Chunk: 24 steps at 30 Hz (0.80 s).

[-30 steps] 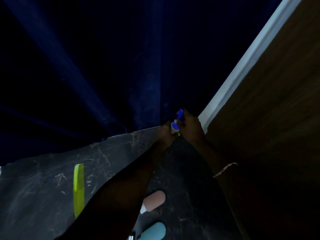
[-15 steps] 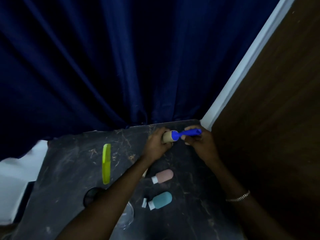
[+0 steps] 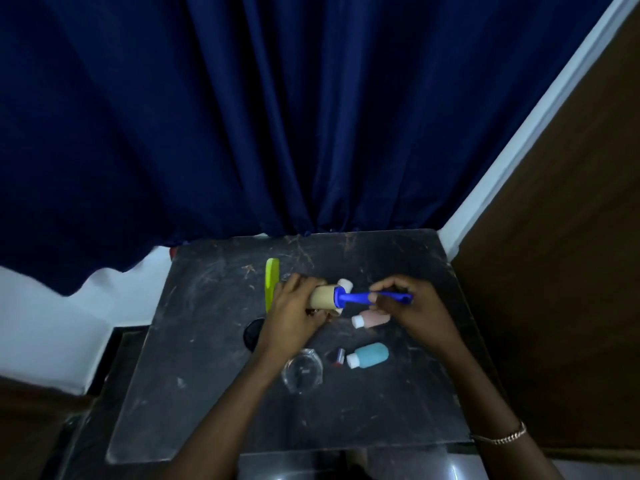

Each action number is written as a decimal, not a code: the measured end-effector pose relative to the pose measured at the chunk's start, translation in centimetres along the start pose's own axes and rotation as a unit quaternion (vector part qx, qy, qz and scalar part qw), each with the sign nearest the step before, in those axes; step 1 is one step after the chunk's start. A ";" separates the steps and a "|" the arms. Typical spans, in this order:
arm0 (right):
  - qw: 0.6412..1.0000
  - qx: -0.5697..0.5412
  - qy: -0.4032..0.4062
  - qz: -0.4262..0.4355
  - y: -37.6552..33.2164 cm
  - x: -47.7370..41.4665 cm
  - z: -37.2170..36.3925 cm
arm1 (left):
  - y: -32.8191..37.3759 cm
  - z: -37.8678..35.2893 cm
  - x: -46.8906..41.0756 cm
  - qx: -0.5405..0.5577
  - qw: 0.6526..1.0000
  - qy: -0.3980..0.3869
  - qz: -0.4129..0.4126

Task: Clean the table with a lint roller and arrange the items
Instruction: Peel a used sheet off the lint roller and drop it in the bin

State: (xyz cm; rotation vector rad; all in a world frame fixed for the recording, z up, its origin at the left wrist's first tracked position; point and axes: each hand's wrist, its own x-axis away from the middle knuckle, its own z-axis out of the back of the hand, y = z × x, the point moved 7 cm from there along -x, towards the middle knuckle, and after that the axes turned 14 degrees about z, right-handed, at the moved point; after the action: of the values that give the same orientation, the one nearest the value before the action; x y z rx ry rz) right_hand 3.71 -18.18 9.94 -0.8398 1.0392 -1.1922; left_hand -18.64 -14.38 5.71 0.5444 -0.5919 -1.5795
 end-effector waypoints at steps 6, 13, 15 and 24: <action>0.893 0.390 -0.223 -0.012 -3.6 1.1 -8.0 | -3.1 5.1 5.1 -0.048 0.998 0.049 0.010; 0.833 0.523 -0.170 0.061 -6.8 2.6 -16.9 | -2.7 9.6 10.4 -0.131 0.987 0.089 -0.009; 0.830 0.522 -0.176 0.083 -7.3 2.9 -18.4 | -3.8 11.1 11.3 -0.139 0.985 0.103 -0.002; 0.829 0.505 -0.217 0.104 -7.0 3.9 -20.8 | -13.8 18.3 15.8 -0.112 0.973 0.169 0.113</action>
State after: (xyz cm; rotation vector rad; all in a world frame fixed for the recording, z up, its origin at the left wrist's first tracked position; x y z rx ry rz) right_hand -18.04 -23.10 9.04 -0.1111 0.0322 -1.0821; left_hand -42.38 -28.17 10.34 0.5401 -0.2054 -1.2797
